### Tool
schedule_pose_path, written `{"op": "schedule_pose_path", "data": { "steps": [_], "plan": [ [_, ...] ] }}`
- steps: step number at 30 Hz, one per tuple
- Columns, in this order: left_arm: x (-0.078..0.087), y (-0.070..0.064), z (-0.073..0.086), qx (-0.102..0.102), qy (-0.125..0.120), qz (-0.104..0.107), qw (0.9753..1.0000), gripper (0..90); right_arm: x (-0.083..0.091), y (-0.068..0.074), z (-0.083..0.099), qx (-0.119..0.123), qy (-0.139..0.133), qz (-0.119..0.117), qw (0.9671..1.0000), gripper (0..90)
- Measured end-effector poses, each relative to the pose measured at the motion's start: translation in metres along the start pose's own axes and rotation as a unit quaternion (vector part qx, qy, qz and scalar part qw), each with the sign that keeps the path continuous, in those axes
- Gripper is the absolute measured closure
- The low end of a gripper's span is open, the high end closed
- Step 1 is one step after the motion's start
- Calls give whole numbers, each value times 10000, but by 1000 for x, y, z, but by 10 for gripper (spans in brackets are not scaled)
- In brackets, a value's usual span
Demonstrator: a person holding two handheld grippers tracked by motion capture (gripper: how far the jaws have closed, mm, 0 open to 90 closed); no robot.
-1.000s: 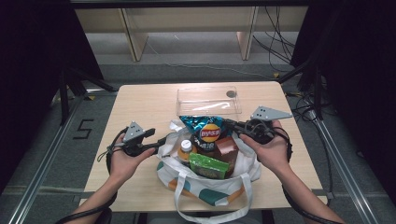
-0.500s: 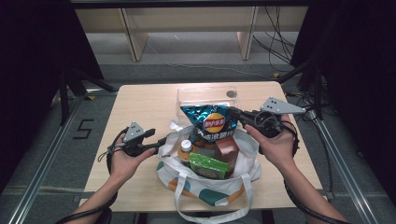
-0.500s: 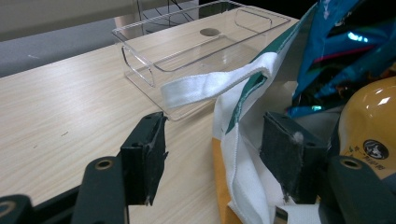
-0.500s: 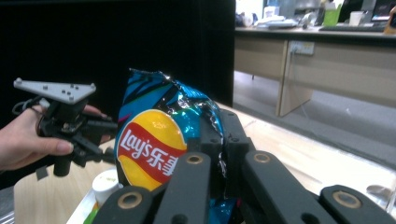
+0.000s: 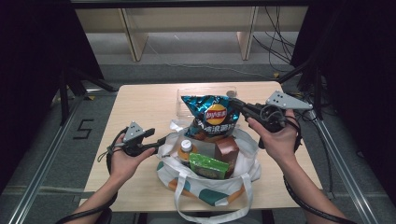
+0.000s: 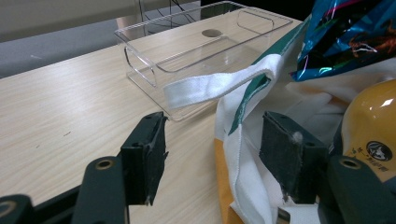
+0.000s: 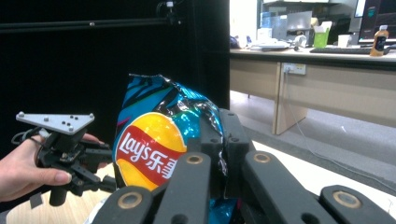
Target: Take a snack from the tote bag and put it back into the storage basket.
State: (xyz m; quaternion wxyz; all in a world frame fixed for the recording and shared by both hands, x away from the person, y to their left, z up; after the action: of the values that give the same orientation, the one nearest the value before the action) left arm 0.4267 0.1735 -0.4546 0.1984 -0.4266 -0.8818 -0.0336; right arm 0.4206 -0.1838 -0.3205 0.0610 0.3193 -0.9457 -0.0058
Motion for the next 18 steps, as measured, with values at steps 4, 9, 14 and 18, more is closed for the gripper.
{"op": "schedule_pose_path", "data": {
  "steps": [4, 9, 14, 18],
  "plan": [
    [0, 0, 0, -3, -27, 30, 10000, 398, 0, 0, -3, -78, 43, 26, 10000, 900],
    [0, 0, 0, -18, -31, 24, 10000, 398, -2, 0, -5, -106, -16, 24, 9999, 900],
    [0, 0, -1, -38, -33, 18, 10000, 398, -3, -1, -7, -68, -30, 45, 10000, 900],
    [1, 0, -1, -52, -16, -12, 10000, 398, -5, -2, -10, -81, -148, 68, 9998, 900]
  ]
}}
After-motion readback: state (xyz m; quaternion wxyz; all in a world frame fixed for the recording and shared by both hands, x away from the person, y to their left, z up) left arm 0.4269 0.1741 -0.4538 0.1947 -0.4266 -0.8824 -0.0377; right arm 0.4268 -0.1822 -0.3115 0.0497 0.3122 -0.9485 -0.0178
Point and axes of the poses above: each handheld gripper's, and its own axes: x roughly backward along the jaws, z roughly out of its underside, y roughly to its left, the point moved 3 cm from there along -x, roughly forward along the jaws, and after that the axes turned 13 degrees about z, right-handed, at the moved point
